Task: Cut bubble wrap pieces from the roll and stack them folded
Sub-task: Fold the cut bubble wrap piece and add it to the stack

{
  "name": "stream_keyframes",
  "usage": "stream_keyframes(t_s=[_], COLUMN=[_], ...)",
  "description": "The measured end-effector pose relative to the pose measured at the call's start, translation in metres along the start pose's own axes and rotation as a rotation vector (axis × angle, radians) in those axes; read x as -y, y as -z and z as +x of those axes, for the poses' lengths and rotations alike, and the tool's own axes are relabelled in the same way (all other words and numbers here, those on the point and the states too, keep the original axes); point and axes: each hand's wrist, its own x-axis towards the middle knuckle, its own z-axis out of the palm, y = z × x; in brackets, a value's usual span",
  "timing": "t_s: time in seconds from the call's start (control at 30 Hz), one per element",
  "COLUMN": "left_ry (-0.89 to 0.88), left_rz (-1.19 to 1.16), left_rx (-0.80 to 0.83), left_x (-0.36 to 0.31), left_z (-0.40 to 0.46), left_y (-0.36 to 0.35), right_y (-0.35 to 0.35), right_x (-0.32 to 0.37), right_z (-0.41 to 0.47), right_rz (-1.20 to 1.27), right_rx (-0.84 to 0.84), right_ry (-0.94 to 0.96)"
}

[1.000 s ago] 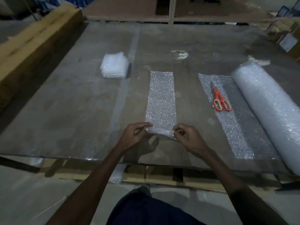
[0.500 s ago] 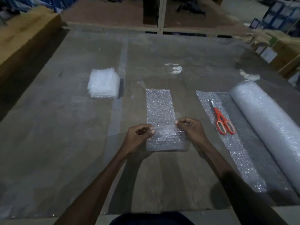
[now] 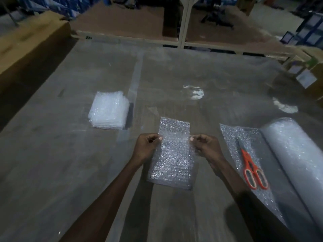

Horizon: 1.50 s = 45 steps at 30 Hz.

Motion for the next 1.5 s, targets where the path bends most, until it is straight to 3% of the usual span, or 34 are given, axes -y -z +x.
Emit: stream_keyframes(t_s=[0.3, 0.57, 0.73, 0.97, 1.27, 1.5], left_ry=[0.017, 0.005, -0.177, -0.520, -0.451, -0.528], left_rz=[0.263, 0.522, 0.624, 0.718, 1.065, 1.206], left_rx=[-0.088, -0.162, -0.242, 0.048, 0.274, 0.336], left_x=[0.008, 0.008, 0.014, 0.042, 0.058, 0.049], left_z=[0.088, 0.107, 0.083, 0.023, -0.005, -0.008], left_y=[-0.015, -0.021, -0.015, -0.014, 0.004, 0.018], right_y=[-0.001, -0.003, -0.001, -0.047, -0.083, -0.061], right_x=[-0.006, -0.019, -0.010, -0.030, -0.077, -0.082], right_z=[0.100, 0.129, 0.100, 0.014, -0.021, -0.026], right_rz=[-0.086, -0.193, -0.411, -0.703, -1.140, -1.233], right_rx=[-0.126, -0.194, -0.307, -0.136, -0.061, 0.025], right_ry=[-0.029, -0.033, 0.074, 0.331, 0.527, 0.442])
